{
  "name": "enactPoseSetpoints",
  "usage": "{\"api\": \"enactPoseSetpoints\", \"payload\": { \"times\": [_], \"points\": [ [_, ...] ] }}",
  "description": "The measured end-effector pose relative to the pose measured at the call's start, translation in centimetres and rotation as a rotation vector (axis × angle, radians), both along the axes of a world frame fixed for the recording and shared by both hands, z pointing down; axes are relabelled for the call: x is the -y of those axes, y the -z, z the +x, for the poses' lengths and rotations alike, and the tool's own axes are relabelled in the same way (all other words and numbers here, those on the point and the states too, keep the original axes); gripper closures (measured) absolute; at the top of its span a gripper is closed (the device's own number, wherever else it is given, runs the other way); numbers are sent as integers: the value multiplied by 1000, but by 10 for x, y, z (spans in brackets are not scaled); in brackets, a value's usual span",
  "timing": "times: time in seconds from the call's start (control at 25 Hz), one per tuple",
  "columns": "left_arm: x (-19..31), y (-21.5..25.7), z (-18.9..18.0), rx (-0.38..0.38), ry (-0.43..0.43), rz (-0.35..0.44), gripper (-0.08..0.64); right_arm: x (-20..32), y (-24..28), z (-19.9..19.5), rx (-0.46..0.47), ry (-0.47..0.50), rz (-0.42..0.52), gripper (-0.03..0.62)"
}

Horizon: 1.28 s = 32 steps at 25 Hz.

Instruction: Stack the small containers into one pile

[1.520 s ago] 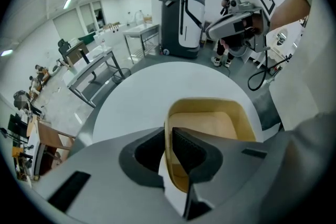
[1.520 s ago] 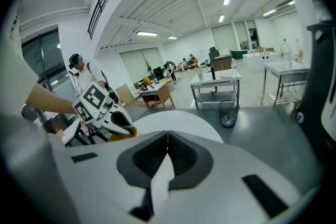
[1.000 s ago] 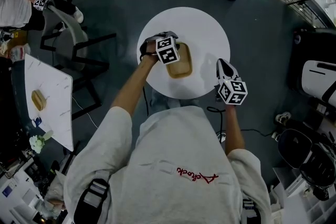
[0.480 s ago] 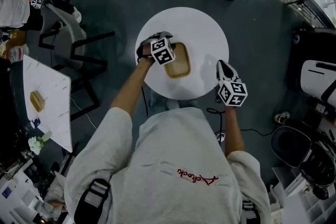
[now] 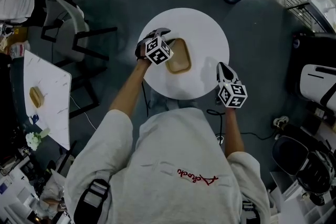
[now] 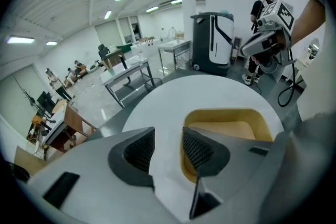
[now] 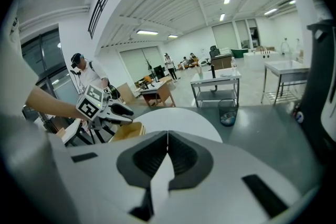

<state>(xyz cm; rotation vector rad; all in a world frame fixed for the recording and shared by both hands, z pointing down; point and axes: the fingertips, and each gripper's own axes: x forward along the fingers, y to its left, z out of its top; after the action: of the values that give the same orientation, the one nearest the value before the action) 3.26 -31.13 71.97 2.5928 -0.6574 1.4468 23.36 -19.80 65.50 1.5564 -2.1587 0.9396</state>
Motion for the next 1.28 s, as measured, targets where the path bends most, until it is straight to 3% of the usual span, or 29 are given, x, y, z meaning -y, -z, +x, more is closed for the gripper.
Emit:
{"api": "enactPoseSetpoints", "payload": {
  "times": [0.2,0.36,0.6,1.04,1.28],
  "points": [
    [7,28,-10,-70,92,69,410,0,9,-11,4,24,24,571],
    [1,45,-15,-86,114,115,516,-1,15,-18,8,44,40,571],
    [-7,68,-25,-121,162,145,543,-1,26,-27,11,66,69,571],
    [-22,140,-55,-381,444,182,549,18,64,-49,23,107,174,571],
    [-39,179,-54,-487,507,247,549,30,99,-60,24,133,264,572]
  ]
}}
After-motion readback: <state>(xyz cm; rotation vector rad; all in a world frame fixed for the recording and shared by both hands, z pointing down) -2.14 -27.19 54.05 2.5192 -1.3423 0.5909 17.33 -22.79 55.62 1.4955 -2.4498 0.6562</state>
